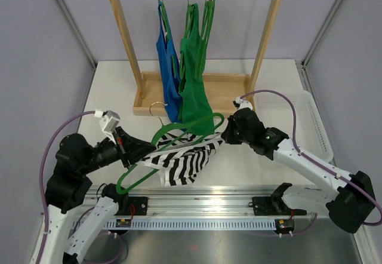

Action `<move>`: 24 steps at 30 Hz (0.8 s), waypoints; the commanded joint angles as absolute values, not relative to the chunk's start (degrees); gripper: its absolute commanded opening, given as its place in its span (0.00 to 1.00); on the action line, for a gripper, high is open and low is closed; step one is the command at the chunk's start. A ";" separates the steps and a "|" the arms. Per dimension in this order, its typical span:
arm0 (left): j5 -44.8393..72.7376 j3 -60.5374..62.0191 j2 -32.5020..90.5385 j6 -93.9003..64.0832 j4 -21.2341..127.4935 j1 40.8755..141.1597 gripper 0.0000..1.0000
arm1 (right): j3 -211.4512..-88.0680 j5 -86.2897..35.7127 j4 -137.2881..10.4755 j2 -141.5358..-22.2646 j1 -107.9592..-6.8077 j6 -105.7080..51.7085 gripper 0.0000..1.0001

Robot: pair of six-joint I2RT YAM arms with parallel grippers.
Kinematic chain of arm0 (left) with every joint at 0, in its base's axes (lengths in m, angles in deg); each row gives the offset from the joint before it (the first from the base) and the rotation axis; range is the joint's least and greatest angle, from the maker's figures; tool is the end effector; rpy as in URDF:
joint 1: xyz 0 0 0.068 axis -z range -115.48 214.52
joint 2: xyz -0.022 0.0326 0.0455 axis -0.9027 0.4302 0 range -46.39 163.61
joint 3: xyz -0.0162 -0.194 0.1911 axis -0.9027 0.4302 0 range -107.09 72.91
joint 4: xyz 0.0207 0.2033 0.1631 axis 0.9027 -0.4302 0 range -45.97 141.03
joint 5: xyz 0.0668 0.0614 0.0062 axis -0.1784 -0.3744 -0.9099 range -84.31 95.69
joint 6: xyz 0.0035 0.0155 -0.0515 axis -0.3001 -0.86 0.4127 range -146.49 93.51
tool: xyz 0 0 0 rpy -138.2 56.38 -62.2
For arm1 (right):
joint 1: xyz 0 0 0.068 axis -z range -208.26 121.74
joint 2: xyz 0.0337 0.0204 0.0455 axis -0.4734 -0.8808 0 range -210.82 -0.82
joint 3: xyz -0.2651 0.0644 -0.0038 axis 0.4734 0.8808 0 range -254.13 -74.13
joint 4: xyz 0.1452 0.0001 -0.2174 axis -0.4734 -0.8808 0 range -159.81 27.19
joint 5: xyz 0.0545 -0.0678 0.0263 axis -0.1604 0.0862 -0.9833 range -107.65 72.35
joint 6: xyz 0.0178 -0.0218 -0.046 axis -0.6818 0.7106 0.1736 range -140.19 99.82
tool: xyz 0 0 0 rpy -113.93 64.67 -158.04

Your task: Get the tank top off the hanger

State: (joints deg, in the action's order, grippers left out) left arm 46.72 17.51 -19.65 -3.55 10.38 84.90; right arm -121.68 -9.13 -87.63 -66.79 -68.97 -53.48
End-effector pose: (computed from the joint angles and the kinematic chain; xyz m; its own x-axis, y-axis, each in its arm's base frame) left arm 0.0566 -0.0461 0.3816 -0.5163 -0.1218 -0.8477 0.7205 0.4734 -0.5068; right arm 0.1879 0.1548 0.2594 -0.7432 0.0767 -0.6647 -0.1858 0.9307 0.3152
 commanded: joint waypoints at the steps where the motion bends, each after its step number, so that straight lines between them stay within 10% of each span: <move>1: 47.01 17.53 -24.05 2.59 28.77 85.08 0.00 | -120.45 -14.98 -84.38 -62.36 -67.54 -51.04 0.00; 12: 20.46 21.58 -30.04 3.31 50.75 85.08 0.00 | -118.60 -54.47 -78.89 -58.74 -69.47 -47.00 0.00; 24: 17.49 22.55 -19.67 2.88 82.21 85.08 0.00 | -118.95 -26.72 -96.64 -59.88 -72.29 -44.09 0.00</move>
State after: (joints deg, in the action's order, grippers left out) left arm 23.99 23.39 -19.19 3.95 63.56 85.12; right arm -118.51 -38.60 -87.98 -58.55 -72.16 -45.35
